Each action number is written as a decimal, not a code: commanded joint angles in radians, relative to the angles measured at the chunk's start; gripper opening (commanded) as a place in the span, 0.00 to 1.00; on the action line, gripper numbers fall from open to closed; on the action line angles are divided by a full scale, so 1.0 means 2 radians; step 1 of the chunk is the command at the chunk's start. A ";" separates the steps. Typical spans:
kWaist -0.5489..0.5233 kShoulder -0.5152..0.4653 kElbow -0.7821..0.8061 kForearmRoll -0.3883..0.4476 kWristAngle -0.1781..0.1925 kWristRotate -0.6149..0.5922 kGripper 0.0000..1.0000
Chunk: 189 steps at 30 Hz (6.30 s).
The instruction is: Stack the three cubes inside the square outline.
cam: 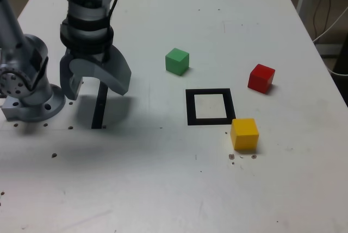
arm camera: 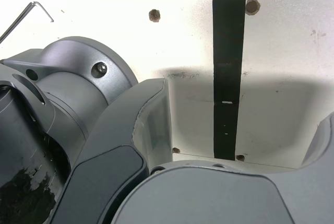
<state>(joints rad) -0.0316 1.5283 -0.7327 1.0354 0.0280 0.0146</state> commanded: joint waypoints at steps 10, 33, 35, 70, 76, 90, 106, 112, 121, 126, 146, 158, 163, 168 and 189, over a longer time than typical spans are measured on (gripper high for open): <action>0.000 -0.005 -0.001 0.005 -0.001 -0.001 0.99; -0.002 0.034 -0.068 0.028 0.000 0.000 0.99; -0.006 0.042 -0.082 0.034 0.001 0.000 0.99; -0.012 0.223 -0.432 0.180 0.015 0.034 0.99; -0.003 0.261 -0.500 0.206 0.014 0.049 0.99; 0.027 0.344 -0.635 0.243 0.014 0.090 0.99; 0.059 0.432 -0.770 0.275 0.013 0.139 0.99; 0.062 0.446 -0.784 0.276 0.014 0.148 0.99; 0.062 0.444 -0.788 0.275 0.022 0.183 0.99; 0.060 0.440 -0.790 0.271 0.024 0.252 0.99; 0.057 0.463 -0.793 0.262 0.027 0.327 0.97; 0.056 0.482 -0.792 0.257 0.027 0.322 0.90; 0.055 0.487 -0.792 0.256 0.027 0.319 0.86; 0.054 0.489 -0.790 0.254 0.034 0.309 0.72; 0.043 0.483 -0.789 0.249 0.049 0.300 0.48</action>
<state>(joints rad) 0.0549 2.5028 -2.3118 1.5337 0.1265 0.6168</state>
